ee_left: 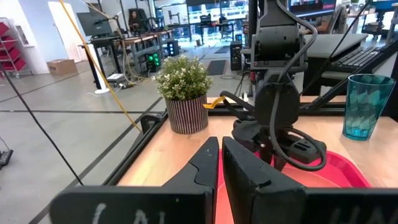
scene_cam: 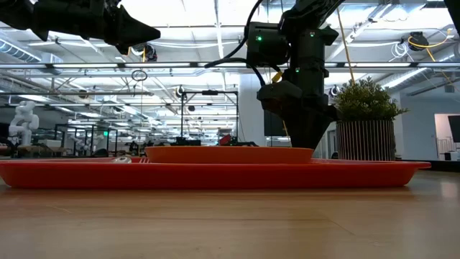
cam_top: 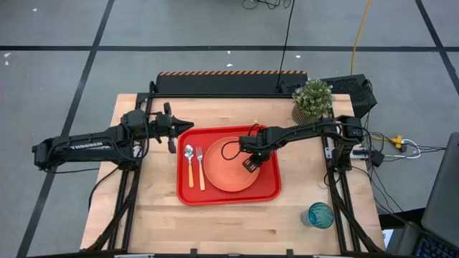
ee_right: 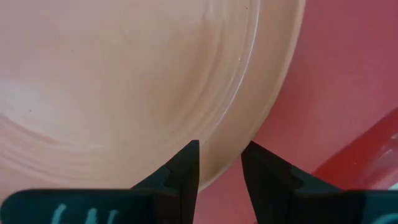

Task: Pick and place plate/cup/fork/spoon on tray
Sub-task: Adjust the light orange plate on the orange serving tray

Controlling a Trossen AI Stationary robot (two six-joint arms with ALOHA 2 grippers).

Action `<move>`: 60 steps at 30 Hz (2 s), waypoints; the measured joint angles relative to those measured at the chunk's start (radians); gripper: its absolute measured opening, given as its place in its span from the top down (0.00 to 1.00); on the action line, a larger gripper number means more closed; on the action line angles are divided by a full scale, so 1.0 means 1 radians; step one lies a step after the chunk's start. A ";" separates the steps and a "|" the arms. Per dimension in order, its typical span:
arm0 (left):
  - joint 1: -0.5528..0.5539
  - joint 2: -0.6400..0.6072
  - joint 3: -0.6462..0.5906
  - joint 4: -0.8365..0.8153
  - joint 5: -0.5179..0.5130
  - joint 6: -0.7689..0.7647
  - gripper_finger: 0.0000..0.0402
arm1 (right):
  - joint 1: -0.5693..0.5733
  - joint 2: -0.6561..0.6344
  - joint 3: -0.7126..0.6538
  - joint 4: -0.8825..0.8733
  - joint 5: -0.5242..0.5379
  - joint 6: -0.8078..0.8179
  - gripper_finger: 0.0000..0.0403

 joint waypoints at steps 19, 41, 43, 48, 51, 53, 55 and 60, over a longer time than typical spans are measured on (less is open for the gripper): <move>0.000 0.000 0.000 0.001 0.000 -0.004 0.94 | 0.002 -0.098 0.000 0.017 -0.009 0.026 0.73; 0.000 -0.002 0.001 0.050 0.000 -0.028 0.94 | 0.198 -0.184 0.000 0.580 0.038 -0.836 0.85; 0.000 -0.002 0.001 0.054 0.000 -0.036 0.94 | 0.204 -0.159 0.000 0.632 0.059 -0.872 0.95; -0.001 -0.002 0.001 0.057 0.000 -0.028 0.94 | 0.210 -0.117 0.001 0.756 0.059 -0.905 1.00; 0.000 -0.003 0.001 0.059 0.000 -0.026 0.94 | 0.209 -0.077 0.036 0.767 0.062 -0.928 1.00; 0.000 -0.009 0.001 0.076 0.000 -0.026 0.94 | 0.209 -0.041 0.089 0.738 0.062 -0.948 1.00; 0.003 -0.021 0.001 0.094 0.001 -0.029 0.94 | 0.209 0.010 0.169 0.670 0.062 -0.966 1.00; 0.003 -0.068 0.001 0.072 0.001 -0.031 0.94 | 0.200 0.148 0.402 0.416 0.061 -0.985 1.00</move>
